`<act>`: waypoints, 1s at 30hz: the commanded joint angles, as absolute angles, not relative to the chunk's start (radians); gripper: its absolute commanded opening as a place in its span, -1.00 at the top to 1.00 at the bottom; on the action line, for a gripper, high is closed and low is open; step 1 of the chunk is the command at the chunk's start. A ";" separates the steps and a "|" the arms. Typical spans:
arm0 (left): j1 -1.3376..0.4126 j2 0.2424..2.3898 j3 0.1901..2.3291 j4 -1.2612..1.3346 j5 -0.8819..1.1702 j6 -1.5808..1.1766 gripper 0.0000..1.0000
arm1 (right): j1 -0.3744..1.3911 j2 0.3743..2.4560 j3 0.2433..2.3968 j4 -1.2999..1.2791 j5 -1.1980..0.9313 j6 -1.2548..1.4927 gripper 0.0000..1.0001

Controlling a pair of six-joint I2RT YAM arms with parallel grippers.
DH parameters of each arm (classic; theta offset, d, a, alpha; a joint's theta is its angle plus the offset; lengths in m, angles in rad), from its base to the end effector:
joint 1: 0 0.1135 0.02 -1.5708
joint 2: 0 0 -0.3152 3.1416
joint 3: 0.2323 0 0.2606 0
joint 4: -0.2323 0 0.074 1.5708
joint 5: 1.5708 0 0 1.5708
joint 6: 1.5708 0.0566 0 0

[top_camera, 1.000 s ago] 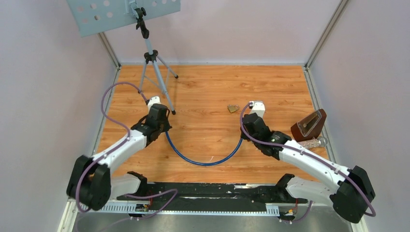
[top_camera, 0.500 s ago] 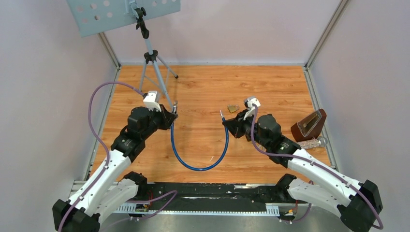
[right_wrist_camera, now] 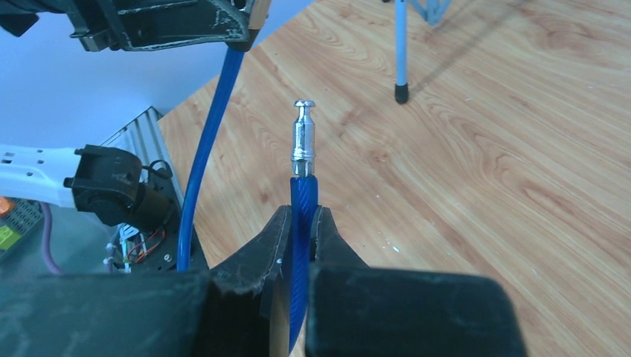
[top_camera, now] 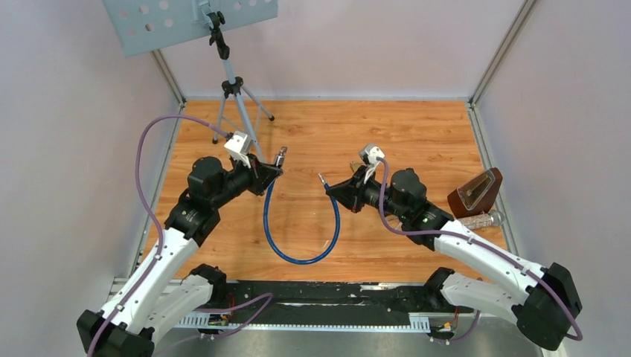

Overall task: Lock with the key
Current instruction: Lock the lock.

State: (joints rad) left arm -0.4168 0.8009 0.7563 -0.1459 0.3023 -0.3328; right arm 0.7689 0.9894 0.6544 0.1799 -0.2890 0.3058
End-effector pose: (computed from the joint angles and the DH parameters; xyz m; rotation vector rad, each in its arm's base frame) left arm 0.1599 -0.0892 0.3642 0.3034 1.7986 -0.8035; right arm 0.1561 0.1735 0.3304 -0.6385 1.7202 1.0252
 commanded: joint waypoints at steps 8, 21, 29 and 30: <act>-0.466 0.889 0.861 -0.060 0.443 -0.108 1.00 | 0.787 1.099 0.795 0.308 -0.426 0.333 1.00; -0.591 0.875 0.819 -0.017 0.395 0.124 1.00 | 0.820 1.176 0.846 0.285 -0.457 0.329 1.00; -0.647 0.860 0.801 -0.039 0.366 0.206 1.00 | 0.822 1.209 0.886 0.242 -0.412 0.363 1.00; -0.660 0.848 0.795 -0.033 0.353 0.220 1.00 | 0.822 1.218 0.899 0.221 -0.407 0.367 1.00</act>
